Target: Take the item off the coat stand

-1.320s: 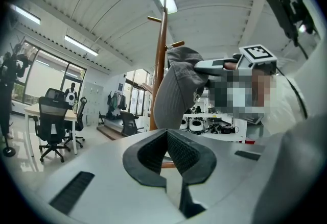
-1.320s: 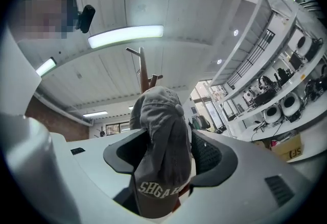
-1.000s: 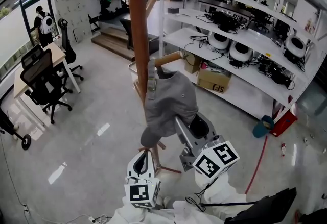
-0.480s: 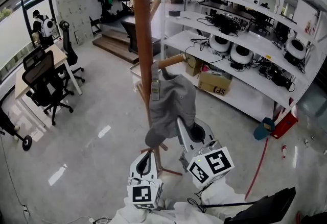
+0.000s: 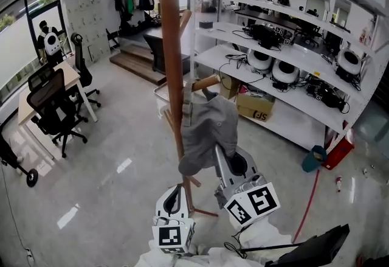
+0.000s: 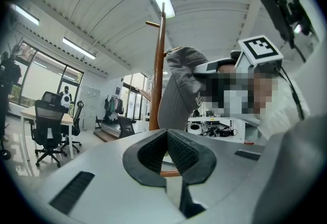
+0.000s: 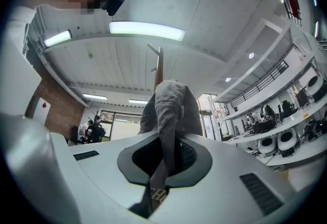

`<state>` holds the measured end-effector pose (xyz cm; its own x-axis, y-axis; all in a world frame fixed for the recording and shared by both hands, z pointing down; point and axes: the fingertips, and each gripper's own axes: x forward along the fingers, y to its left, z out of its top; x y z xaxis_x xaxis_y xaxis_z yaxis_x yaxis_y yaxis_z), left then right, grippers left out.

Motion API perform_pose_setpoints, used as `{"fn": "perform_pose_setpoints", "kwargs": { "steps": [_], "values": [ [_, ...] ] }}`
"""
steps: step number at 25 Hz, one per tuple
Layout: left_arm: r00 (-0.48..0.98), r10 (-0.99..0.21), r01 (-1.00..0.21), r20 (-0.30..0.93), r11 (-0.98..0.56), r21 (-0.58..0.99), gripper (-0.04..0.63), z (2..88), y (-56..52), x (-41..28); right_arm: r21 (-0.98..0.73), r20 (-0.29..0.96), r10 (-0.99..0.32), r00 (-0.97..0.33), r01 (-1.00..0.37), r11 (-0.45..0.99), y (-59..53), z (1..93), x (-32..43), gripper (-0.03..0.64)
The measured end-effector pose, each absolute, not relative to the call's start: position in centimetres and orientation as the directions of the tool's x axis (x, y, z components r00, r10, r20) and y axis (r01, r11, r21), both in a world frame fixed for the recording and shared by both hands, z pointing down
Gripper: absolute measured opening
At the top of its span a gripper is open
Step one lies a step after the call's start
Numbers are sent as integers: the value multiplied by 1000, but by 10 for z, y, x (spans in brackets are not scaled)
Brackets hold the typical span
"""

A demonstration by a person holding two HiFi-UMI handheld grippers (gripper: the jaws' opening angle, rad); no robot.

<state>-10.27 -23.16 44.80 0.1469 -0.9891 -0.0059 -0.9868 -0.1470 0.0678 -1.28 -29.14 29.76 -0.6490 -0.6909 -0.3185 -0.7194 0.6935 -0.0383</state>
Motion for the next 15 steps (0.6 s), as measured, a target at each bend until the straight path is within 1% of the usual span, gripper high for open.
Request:
{"fn": "perform_pose_setpoints", "kwargs": {
  "steps": [15],
  "values": [
    [171, -985, -983, -23, -172, 64, 0, 444, -237, -102, -55, -386, -685, -617, -726, 685, -290, 274, -4, 17]
  ]
}}
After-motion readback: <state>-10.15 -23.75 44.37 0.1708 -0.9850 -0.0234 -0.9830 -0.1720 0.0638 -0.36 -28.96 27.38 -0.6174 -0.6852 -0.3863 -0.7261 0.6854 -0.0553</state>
